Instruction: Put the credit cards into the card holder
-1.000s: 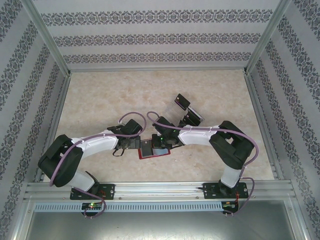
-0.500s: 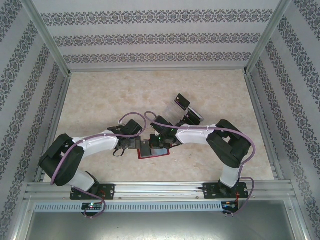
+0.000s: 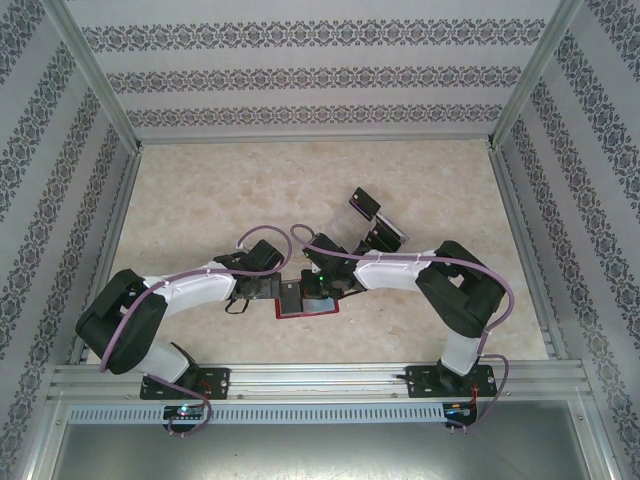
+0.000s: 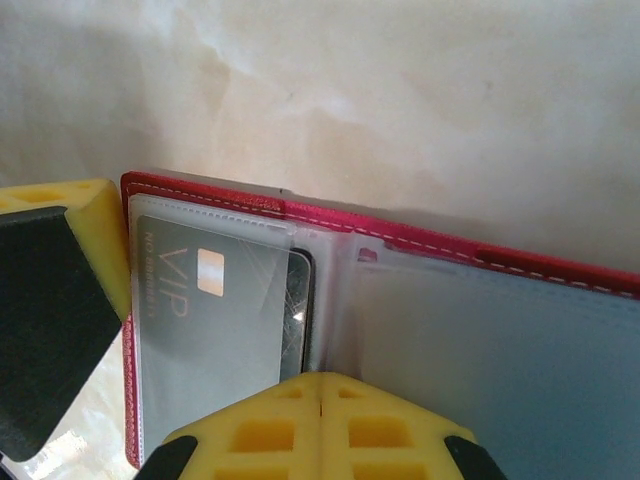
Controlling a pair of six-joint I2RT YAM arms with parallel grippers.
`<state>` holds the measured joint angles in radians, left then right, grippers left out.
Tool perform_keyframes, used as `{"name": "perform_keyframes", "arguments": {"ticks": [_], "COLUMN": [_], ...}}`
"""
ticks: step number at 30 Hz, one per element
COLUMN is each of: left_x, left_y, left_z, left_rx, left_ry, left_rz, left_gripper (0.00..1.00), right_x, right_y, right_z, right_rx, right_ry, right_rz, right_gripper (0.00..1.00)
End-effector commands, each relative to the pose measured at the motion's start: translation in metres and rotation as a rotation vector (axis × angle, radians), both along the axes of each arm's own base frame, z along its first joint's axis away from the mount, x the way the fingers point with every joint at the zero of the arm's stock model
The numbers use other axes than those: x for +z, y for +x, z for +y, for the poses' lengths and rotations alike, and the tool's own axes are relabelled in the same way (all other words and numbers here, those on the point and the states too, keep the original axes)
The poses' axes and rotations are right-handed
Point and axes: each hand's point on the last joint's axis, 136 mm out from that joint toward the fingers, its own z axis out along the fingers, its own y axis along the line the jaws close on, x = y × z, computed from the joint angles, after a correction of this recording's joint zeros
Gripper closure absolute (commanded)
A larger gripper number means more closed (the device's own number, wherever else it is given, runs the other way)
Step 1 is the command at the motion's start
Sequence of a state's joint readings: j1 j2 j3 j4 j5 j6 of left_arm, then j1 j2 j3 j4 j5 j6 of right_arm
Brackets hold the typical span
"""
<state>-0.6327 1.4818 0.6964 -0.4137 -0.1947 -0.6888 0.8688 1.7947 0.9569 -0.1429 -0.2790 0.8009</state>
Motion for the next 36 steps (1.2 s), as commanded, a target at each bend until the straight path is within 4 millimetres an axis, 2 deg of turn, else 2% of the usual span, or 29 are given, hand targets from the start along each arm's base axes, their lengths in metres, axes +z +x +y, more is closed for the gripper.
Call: {"name": "perform_keyframes", "arguments": {"ticks": [1,7,12,14,19,22,26,36], "left_x": [-0.008,-0.009,-0.008,-0.008,-0.003,-0.002,0.0,-0.001], "left_y": [-0.005,-0.005,-0.005,-0.005,-0.003,-0.003,-0.003,-0.004], "left_z": [0.002,0.0,0.0,0.0,-0.001,0.0,0.001,0.0], "left_rx": [0.007,0.005,0.006,0.004,0.004,0.003,0.001,-0.001], "left_ry": [-0.011,-0.02,-0.022,-0.022,-0.024,-0.023,-0.021,-0.022], "left_rz": [0.02,0.021,0.018,0.019,0.011,0.007,0.003,0.004], "left_gripper": [0.0,0.0,0.0,0.0,0.0,0.0,0.0,0.0], "right_x": [-0.003,-0.002,0.005,0.016,0.048,0.054,0.048,0.024], "right_y": [-0.013,-0.02,-0.016,-0.013,-0.007,-0.008,-0.012,-0.041], "right_z": [0.003,0.022,0.018,0.015,-0.003,-0.021,-0.04,-0.05], "right_rx": [0.03,0.078,0.071,0.057,0.008,-0.037,-0.082,-0.099], "right_ry": [-0.001,0.018,0.016,0.028,0.039,0.008,-0.031,-0.077], "right_rz": [0.026,0.038,0.019,0.0,-0.071,-0.094,-0.087,-0.007], "right_gripper": [0.95,0.95,0.94,0.9,0.67,0.56,0.52,0.52]}}
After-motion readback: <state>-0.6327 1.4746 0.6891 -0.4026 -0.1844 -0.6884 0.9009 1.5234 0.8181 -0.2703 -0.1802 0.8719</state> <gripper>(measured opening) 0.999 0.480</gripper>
